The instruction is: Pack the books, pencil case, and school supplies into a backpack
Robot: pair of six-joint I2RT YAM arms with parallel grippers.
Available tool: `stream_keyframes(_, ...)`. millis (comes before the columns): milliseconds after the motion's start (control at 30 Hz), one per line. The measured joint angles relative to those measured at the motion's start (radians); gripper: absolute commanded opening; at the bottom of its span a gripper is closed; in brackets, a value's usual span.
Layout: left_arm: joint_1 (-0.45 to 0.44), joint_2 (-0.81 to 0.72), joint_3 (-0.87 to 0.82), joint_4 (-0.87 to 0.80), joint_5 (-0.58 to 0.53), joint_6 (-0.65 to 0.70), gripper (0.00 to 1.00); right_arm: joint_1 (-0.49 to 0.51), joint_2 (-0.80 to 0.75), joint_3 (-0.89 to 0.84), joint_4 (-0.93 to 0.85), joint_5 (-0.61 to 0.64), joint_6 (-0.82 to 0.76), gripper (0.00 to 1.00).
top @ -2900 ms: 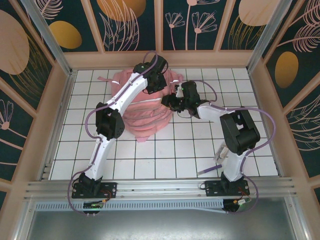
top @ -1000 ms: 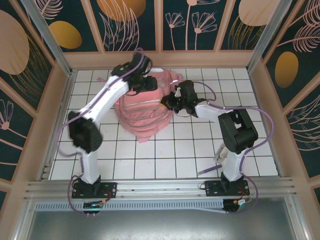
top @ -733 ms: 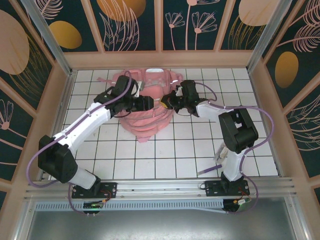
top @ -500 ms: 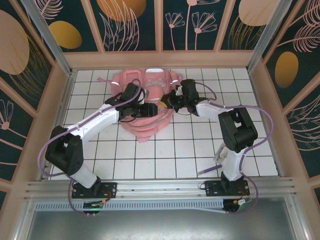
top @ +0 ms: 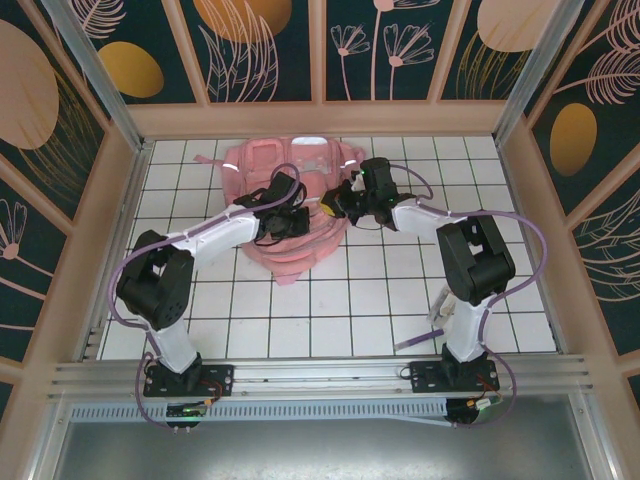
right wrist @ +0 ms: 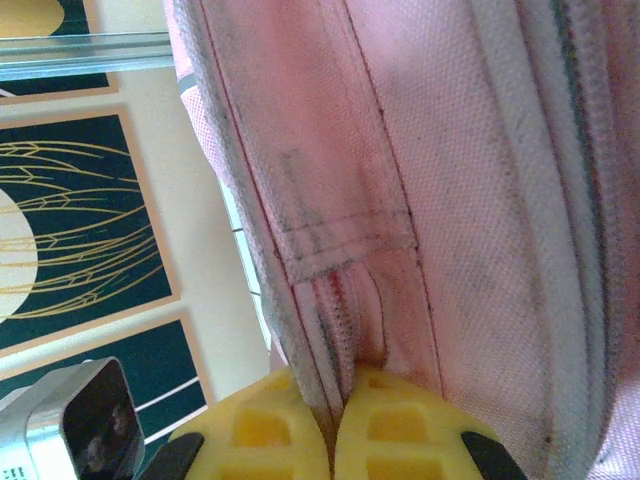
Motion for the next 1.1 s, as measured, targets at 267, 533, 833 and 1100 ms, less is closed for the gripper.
stream_keyframes(267,0.039,-0.129,-0.153,0.079,-0.01,0.138,0.0,-0.077,0.0,0.048,-0.122,-0.039,-0.136,0.0)
stream_keyframes(533,0.086,-0.249,-0.349,0.231,0.068,0.374,0.0,-0.207,0.01,0.048,-0.23,-0.128,-0.263,0.27)
stream_keyframes(833,-0.049,-0.168,-0.228,0.258,0.127,0.42,0.0,-0.249,-0.077,0.025,-0.369,0.045,-0.23,0.56)
stream_keyframes(1100,-0.153,-0.058,-0.097,0.29,0.18,0.392,0.0,-0.138,-0.141,0.006,-0.503,0.198,-0.07,0.45)
